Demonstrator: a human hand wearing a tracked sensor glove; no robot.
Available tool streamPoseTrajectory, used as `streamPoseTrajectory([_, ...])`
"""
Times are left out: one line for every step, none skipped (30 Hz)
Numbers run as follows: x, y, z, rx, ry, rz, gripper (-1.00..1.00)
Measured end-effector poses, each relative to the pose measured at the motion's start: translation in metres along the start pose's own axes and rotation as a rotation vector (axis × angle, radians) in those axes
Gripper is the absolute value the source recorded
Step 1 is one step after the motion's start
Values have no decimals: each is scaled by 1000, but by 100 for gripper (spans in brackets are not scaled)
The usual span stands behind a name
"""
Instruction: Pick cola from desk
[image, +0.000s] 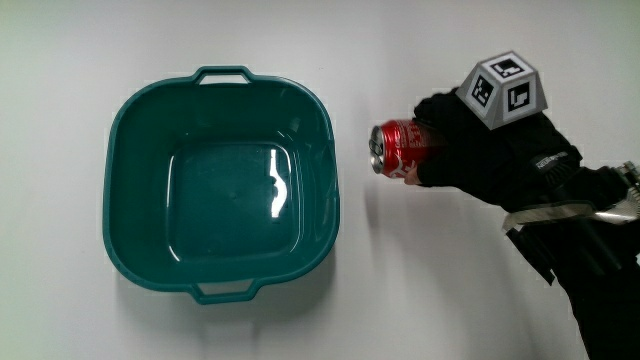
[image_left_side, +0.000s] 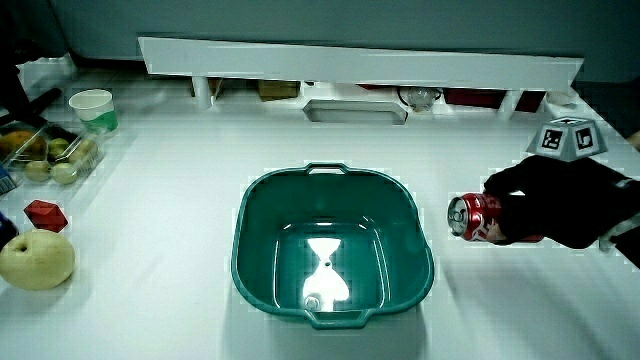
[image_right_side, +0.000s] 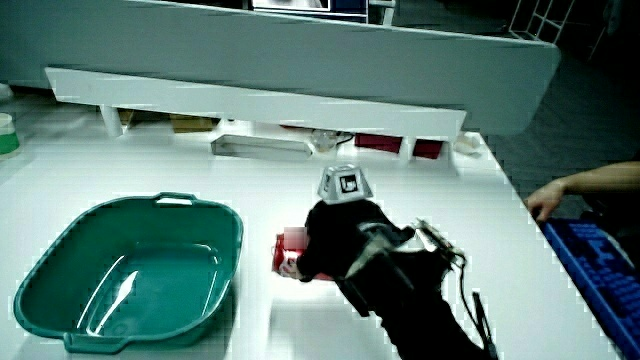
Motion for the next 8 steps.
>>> streamPoseTrajectory([-3, -5, 7, 15, 5, 13, 100])
streamPoseTrajectory([-6, -9, 14, 37, 1, 14, 100])
streamPoseTrajectory([-10, -13, 20, 55, -1, 18, 100])
streamPoseTrajectory([-13, -15, 24, 63, -8, 21, 100])
streamPoseTrajectory([-18, -18, 30, 78, -12, 27, 100])
streamPoseTrajectory([-20, -19, 32, 94, -14, 25, 100])
streamPoseTrajectory([-24, -20, 37, 97, -20, 41, 100])
streamPoseTrajectory([-28, -21, 41, 127, -28, 26, 100])
